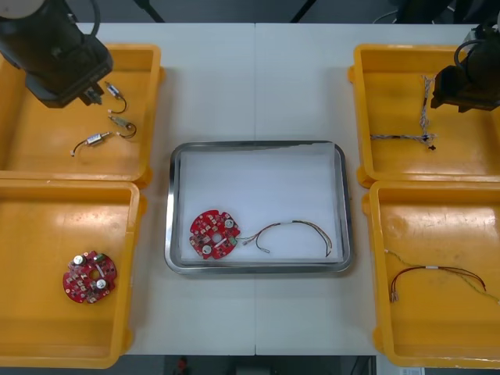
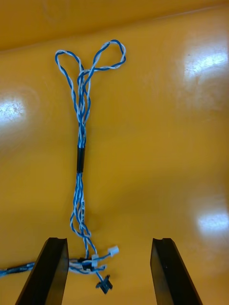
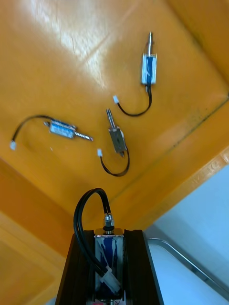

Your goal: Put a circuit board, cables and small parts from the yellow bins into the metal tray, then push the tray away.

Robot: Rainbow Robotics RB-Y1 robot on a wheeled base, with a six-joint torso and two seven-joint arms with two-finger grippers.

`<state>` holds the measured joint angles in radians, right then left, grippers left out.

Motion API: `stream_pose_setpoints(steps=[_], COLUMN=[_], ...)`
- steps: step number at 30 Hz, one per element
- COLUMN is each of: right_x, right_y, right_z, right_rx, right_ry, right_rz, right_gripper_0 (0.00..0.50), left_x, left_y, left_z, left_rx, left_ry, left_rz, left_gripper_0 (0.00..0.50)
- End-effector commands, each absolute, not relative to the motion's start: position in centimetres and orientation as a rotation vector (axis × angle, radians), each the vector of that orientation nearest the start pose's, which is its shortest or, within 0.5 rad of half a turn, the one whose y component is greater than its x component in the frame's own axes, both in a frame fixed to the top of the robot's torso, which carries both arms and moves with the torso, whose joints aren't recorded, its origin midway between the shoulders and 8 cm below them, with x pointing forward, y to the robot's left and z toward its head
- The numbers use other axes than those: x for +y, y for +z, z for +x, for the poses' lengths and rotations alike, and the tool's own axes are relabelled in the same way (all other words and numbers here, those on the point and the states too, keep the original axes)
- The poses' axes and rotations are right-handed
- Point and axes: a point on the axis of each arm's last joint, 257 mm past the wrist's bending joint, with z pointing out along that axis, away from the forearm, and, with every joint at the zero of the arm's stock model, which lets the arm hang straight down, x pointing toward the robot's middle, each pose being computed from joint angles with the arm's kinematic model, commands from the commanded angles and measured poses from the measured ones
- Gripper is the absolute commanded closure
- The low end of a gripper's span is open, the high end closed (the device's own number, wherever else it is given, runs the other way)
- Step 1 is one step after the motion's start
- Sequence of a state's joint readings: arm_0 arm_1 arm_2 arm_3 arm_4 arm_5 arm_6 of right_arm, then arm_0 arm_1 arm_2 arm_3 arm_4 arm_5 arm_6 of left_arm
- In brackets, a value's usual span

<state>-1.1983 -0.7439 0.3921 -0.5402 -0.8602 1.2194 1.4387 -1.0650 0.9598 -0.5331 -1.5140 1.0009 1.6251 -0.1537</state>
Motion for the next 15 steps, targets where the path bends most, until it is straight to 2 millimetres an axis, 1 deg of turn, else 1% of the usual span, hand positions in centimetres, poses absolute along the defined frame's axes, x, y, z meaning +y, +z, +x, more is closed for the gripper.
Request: stream_pose_setpoints(steps=[1,3,5,7,10,13,15], right_x=[-37.2,-37.1,-36.8,-36.7,-36.5,-36.4,-36.2], right_y=[-12.8,-13.2,-13.5,-13.7,-14.1,-14.3,-14.4], right_z=[65.9,66.3,66.8,66.9,67.5,67.7,67.8], right_rx=[2.523,2.51,2.498,2.492,2.473,2.462,2.458], right_ry=[-0.001,-0.001,-0.001,-0.004,-0.005,-0.008,-0.002], right_rz=[0.246,0.251,0.254,0.255,0.255,0.255,0.255], right_gripper_0=[0.0,0.0,0.0,0.0,0.0,0.0,0.0], left_x=[23.9,22.8,20.9,19.8,17.4,16.1,15.1], left_y=[-8.7,-9.0,-9.5,-9.9,-11.0,-11.6,-12.4], left_z=[54.4,54.4,54.3,54.2,53.6,53.0,52.3], left_rx=[2.526,2.514,2.494,2.489,2.485,2.49,2.489], left_ry=[-0.184,-0.19,-0.225,-0.242,-0.272,-0.279,-0.272], left_rz=[-0.694,-0.68,-0.714,-0.73,-0.782,-0.813,-0.838], left_gripper_0=[0.5,0.5,0.5,0.5,0.5,0.5,0.5])
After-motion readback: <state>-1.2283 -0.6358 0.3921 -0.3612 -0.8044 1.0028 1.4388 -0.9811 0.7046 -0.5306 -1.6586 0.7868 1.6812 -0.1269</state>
